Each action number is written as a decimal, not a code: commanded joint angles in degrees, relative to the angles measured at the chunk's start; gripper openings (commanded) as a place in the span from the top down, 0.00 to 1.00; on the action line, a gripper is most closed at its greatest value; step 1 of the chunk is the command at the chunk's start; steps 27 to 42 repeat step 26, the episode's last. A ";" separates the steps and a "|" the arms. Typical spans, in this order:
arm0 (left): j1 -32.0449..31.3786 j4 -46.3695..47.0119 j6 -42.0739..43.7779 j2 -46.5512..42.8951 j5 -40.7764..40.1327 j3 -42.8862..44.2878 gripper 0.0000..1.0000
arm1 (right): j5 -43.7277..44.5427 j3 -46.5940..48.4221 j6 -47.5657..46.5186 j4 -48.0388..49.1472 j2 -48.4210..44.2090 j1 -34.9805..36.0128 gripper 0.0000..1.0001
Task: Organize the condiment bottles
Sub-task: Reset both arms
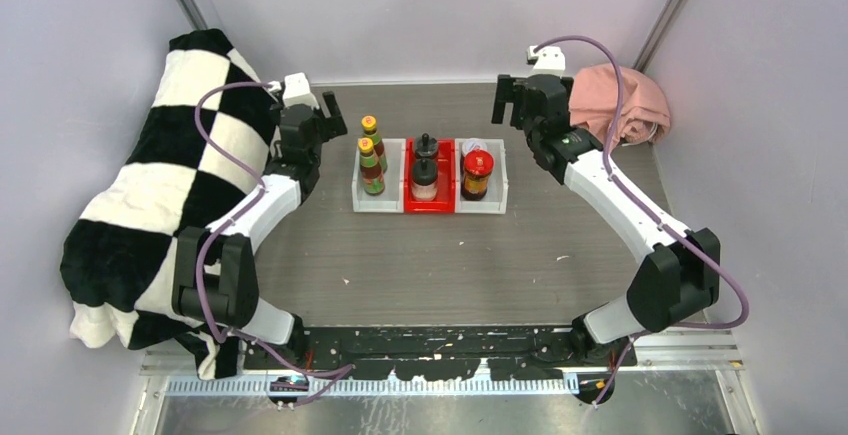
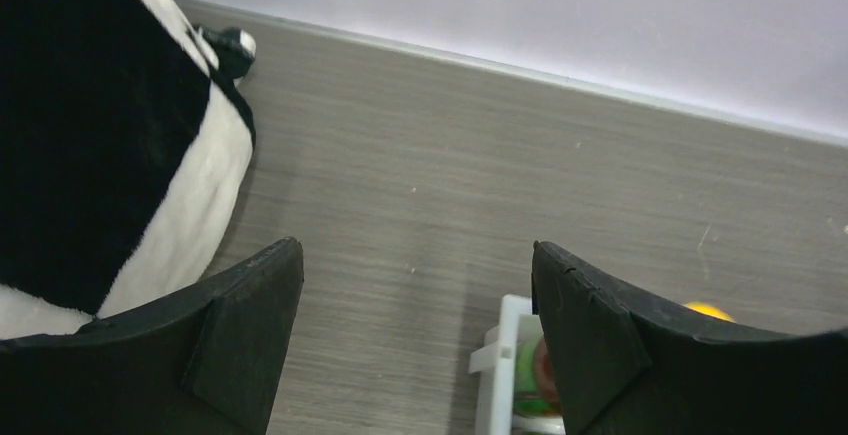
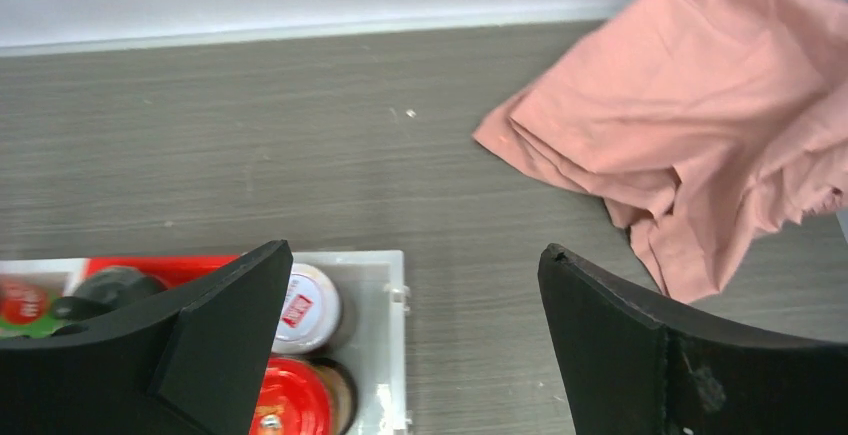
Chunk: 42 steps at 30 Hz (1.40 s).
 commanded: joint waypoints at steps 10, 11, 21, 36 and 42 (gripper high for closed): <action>3.29 11.59 3.58 2.19 8.54 -6.47 0.16 | 9.25 -7.86 4.13 9.30 6.03 -4.98 0.01; 3.55 12.17 3.63 2.24 8.92 -6.86 0.16 | 9.44 -8.22 4.22 10.13 6.44 -5.14 0.00; 4.56 15.00 4.02 3.24 11.63 -9.17 0.18 | 15.12 -12.72 3.71 18.43 8.16 -5.88 0.01; 4.83 15.70 3.96 3.23 11.61 -9.69 0.18 | 12.28 -16.52 5.78 22.88 6.32 -8.36 0.00; 4.83 15.70 3.96 3.23 11.61 -9.69 0.18 | 12.28 -16.52 5.78 22.88 6.32 -8.36 0.00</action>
